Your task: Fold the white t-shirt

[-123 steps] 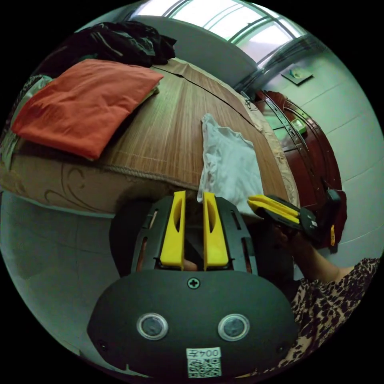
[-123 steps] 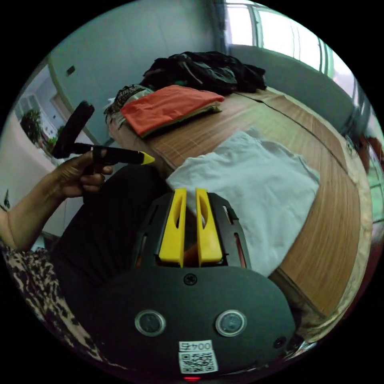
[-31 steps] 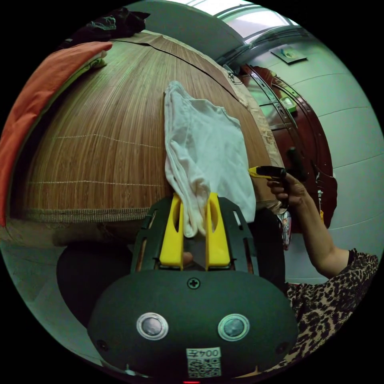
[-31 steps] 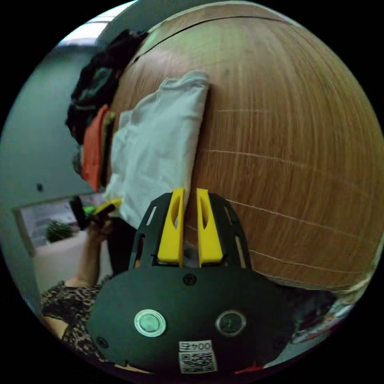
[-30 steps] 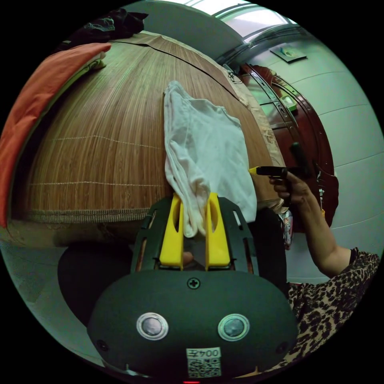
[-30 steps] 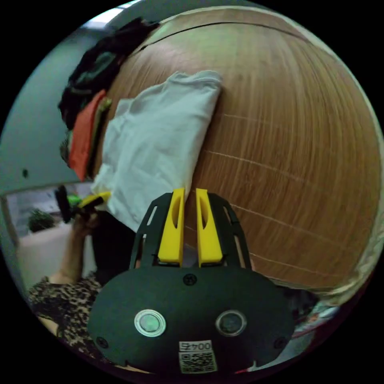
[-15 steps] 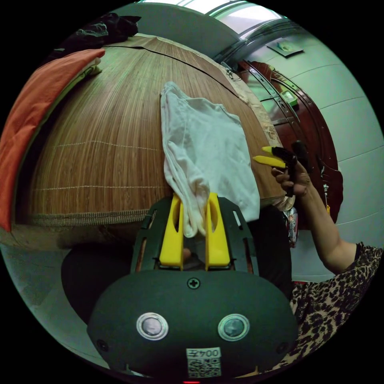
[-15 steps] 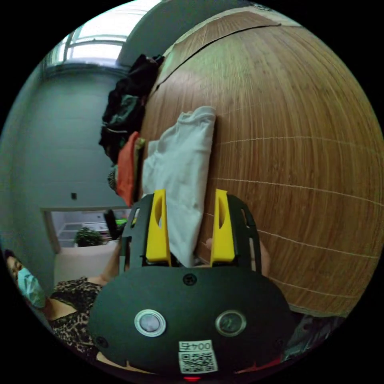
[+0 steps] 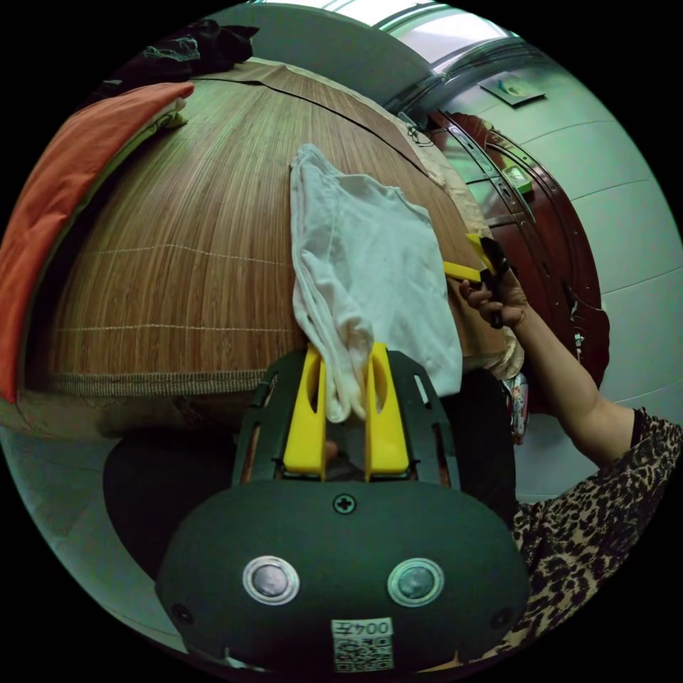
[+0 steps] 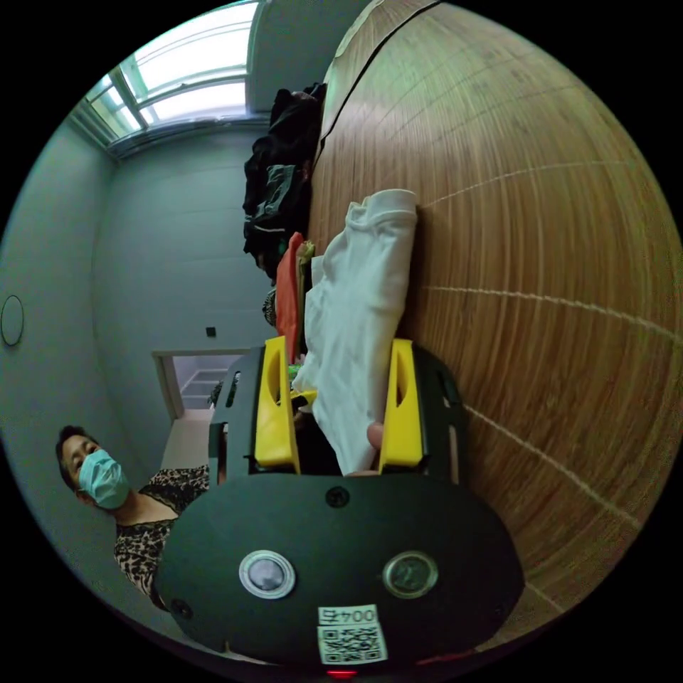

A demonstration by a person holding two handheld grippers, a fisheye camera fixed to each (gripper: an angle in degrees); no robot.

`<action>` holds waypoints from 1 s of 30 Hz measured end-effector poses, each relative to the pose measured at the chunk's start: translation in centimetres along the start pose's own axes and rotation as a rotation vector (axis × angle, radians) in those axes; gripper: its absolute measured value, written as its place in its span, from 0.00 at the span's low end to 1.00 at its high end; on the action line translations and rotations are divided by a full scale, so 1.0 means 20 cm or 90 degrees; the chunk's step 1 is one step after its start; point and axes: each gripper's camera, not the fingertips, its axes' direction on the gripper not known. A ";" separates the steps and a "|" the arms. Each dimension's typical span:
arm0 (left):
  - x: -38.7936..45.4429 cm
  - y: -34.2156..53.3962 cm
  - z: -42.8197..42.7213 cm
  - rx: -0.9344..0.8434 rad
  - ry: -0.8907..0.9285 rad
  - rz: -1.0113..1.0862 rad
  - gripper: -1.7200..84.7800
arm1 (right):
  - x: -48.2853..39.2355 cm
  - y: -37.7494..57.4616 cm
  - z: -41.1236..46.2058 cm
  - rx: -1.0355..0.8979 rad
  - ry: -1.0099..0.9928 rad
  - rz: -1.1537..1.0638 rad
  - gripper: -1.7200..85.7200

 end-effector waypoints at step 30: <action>-0.25 0.04 -0.83 0.104 -0.033 0.061 0.05 | -1.50 0.16 0.95 0.004 0.545 -0.308 0.06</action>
